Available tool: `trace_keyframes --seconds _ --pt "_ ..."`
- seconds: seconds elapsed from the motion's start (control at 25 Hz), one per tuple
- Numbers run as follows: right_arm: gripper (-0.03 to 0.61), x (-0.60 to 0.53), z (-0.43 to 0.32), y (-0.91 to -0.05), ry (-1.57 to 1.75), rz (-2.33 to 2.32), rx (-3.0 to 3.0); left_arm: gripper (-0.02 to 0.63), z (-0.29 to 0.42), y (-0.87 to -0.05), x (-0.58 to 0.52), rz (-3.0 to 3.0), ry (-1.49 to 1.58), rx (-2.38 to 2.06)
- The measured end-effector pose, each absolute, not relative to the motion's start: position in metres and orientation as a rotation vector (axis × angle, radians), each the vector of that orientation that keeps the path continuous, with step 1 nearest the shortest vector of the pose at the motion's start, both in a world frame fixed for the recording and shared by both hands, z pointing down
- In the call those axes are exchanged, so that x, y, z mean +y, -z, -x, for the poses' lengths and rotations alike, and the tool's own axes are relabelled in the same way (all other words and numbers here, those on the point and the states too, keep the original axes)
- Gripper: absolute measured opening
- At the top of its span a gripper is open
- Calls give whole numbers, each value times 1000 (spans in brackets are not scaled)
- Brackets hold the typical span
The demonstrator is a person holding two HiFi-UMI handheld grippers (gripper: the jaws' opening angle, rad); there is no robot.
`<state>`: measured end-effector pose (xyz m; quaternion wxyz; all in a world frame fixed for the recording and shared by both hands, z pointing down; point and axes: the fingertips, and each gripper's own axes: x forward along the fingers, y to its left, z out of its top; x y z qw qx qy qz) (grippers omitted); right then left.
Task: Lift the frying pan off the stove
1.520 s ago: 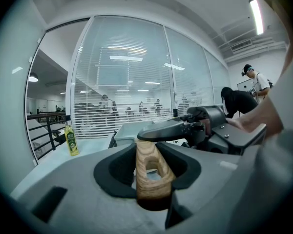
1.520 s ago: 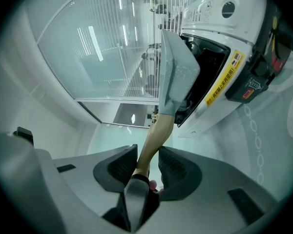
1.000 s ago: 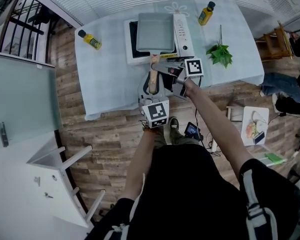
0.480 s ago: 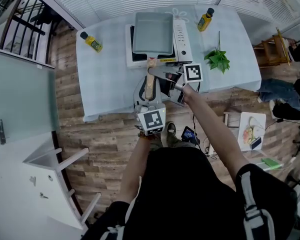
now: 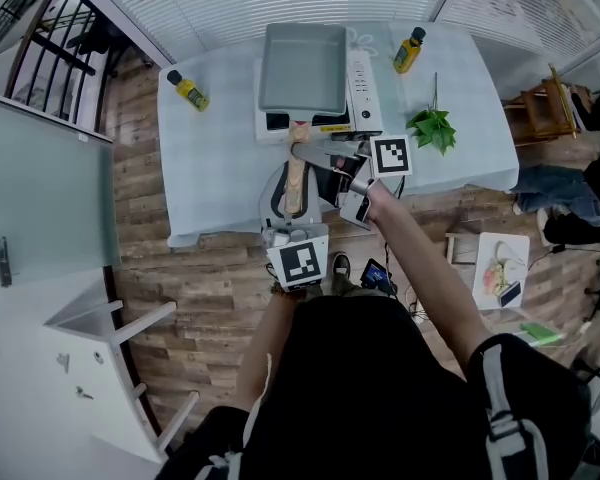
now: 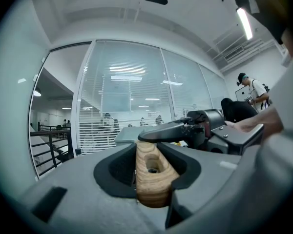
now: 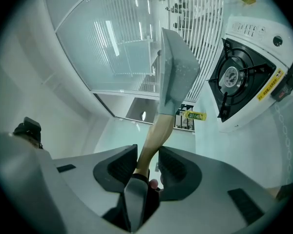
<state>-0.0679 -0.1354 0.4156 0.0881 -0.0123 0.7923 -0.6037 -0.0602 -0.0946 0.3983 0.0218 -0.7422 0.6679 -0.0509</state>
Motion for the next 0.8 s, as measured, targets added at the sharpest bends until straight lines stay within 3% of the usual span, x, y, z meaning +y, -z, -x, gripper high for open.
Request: trace_keyframes --seconds 0.8 --pt "123 -111 61 -354 1664 -8 2458 138 51 -349 -69 2238 141 1976"
